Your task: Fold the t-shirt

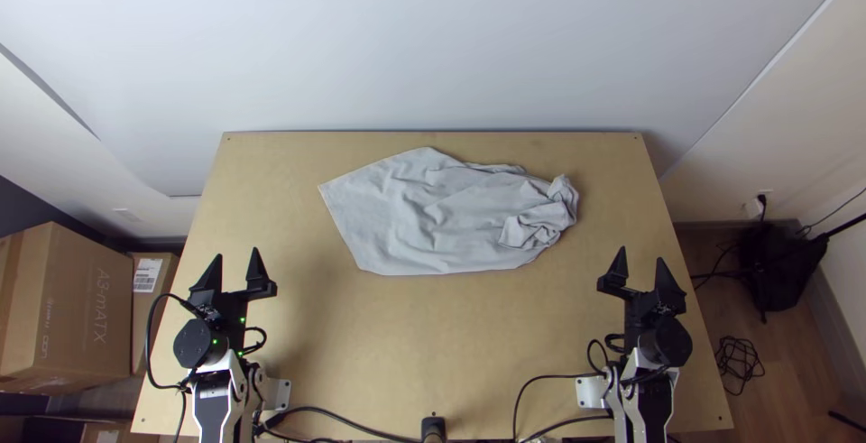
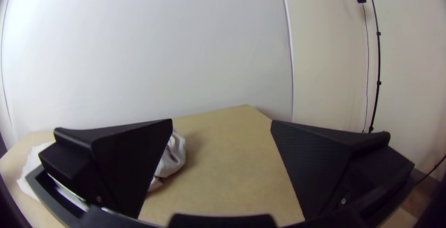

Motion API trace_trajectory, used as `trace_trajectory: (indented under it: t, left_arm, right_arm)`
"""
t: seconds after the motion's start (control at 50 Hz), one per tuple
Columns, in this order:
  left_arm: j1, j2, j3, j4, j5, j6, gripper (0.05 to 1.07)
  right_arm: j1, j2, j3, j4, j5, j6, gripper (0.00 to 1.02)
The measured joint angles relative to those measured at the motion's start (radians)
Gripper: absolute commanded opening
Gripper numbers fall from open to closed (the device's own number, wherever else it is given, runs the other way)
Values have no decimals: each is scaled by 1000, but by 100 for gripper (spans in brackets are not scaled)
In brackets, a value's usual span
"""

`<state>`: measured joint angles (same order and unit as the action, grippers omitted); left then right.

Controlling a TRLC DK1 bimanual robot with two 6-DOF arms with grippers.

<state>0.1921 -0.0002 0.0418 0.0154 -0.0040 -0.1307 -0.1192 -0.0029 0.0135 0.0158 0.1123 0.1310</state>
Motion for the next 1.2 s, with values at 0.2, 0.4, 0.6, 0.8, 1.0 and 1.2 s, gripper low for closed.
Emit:
trace_trajectory:
  t: [0.2,0.4,0.6,0.8,1.0,1.2]
  left_arm:
    - [0,0,0,-1,0,0,102]
    - [0,0,0,-1,0,0,102]
    - [0,0,0,-1,0,0,102]
    - [0,0,0,-1,0,0,102]
    - [0,0,0,-1,0,0,102]
    - [0,0,0,-1,0,0,102]
  right_arm:
    - [0,0,0,0,0,0,98]
    - [0,0,0,0,0,0,98]
    - [0,0,0,0,0,0,98]
    - [0,0,0,0,0,0,98]
    - [50,0,0,0,0,0,98]
    - [145,0,0,0,-2,1,98]
